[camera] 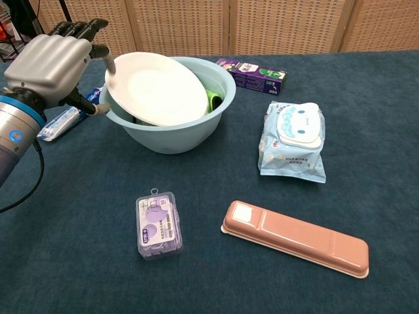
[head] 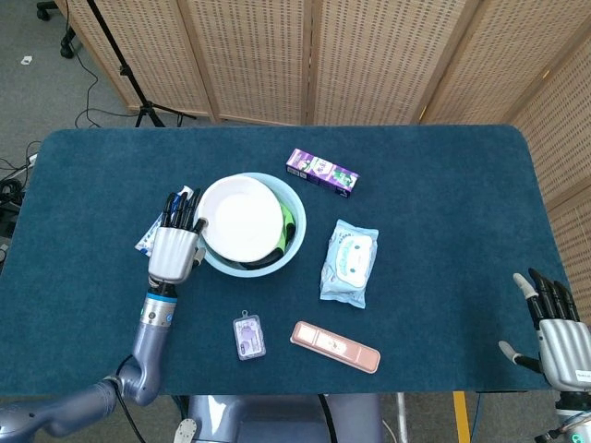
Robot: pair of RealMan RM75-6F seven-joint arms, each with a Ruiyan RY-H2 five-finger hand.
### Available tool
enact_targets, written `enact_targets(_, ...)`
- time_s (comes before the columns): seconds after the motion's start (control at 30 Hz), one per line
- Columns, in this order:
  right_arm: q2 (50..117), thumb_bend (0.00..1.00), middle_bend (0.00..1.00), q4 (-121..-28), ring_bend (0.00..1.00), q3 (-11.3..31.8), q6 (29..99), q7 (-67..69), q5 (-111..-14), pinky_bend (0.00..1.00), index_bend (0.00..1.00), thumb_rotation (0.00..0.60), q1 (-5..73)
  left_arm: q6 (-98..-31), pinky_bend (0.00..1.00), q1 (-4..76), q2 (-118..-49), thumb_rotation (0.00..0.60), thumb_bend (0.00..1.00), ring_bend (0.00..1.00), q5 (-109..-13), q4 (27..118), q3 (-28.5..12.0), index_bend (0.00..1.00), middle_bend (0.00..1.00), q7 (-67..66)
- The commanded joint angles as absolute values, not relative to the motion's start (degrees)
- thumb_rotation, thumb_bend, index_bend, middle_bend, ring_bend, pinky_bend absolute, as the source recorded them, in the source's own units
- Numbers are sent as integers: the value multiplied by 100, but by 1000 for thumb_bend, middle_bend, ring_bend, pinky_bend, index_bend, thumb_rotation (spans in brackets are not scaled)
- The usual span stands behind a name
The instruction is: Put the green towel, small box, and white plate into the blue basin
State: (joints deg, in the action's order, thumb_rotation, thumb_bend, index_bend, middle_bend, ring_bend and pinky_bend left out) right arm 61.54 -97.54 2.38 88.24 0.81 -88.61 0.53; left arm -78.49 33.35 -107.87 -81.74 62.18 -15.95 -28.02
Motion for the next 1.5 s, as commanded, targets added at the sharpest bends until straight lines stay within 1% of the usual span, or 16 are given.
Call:
enact_targets(0.03, 6156, 156, 0, -9753, 0, 240, 8831, 77, -8863, 0, 61, 600, 52, -7824, 0, 3324, -10670, 600, 57, 0, -8110, 6405, -1592, 0, 0, -2861)
enact_targets(0.23, 6142, 156, 0, -9747, 0, 250, 8848, 110, -8852, 0, 61, 600, 45, -7826, 0, 3274, -10494, 600, 28, 0, -8077, 6764, -1509, 0, 0, -2887)
enact_targets(0.4, 6120, 156, 0, -9752, 0, 263, 8866, 145, -8832, 0, 61, 600, 36, -7920, 0, 3095, -10159, 600, 28, 0, -8048, 7343, -1406, 0, 0, -2853)
enact_targets(0.57, 6121, 156, 0, -9759, 0, 263, 8880, 136, -8846, 0, 61, 600, 32, -8079, 0, 2644, -9463, 600, 28, 0, -7945, 8383, -1135, 0, 0, -2864)
enact_targets(0.7, 6128, 156, 0, -9782, 0, 240, 8886, 76, -8889, 0, 61, 600, 30, -8410, 0, 2214, -8876, 600, 29, 0, -8062, 9173, -817, 0, 0, -2840)
enact_targets(0.8, 6131, 156, 0, -9808, 0, 223, 8912, 17, -8936, 0, 61, 600, 20, -8710, 0, 1903, -8533, 600, 30, 0, -8258, 9499, -549, 0, 0, -2794)
enact_targets(1.0, 6156, 156, 0, -9831, 0, 187, 8904, -103, -8994, 0, 61, 600, 20, -9248, 0, 1402, -8122, 600, 39, 0, -8725, 9620, -119, 0, 0, -2615)
enact_targets(1.07, 6163, 156, 0, -9836, 0, 179, 8893, -138, -8997, 0, 61, 600, 22, -9309, 0, 1300, -8045, 600, 41, 0, -8788, 9626, -35, 0, 0, -2571)
enact_targets(1.23, 6121, 156, 0, -9890, 0, 147, 8842, -229, -9004, 0, 61, 600, 27, -9103, 0, 1088, -7692, 600, 43, 0, -8691, 9871, 253, 0, 0, -2648)
enact_targets(1.4, 6052, 156, 0, -9945, 0, 121, 8855, -289, -9033, 0, 61, 600, 9, -8966, 0, 945, -7528, 600, 45, 0, -8568, 9958, 346, 0, 0, -2535)
enact_targets(1.5, 6047, 156, 0, -9959, 0, 123, 8868, -329, -9038, 0, 61, 600, 4, -9050, 0, 861, -7488, 600, 49, 0, -8679, 9874, 356, 0, 0, -2366)
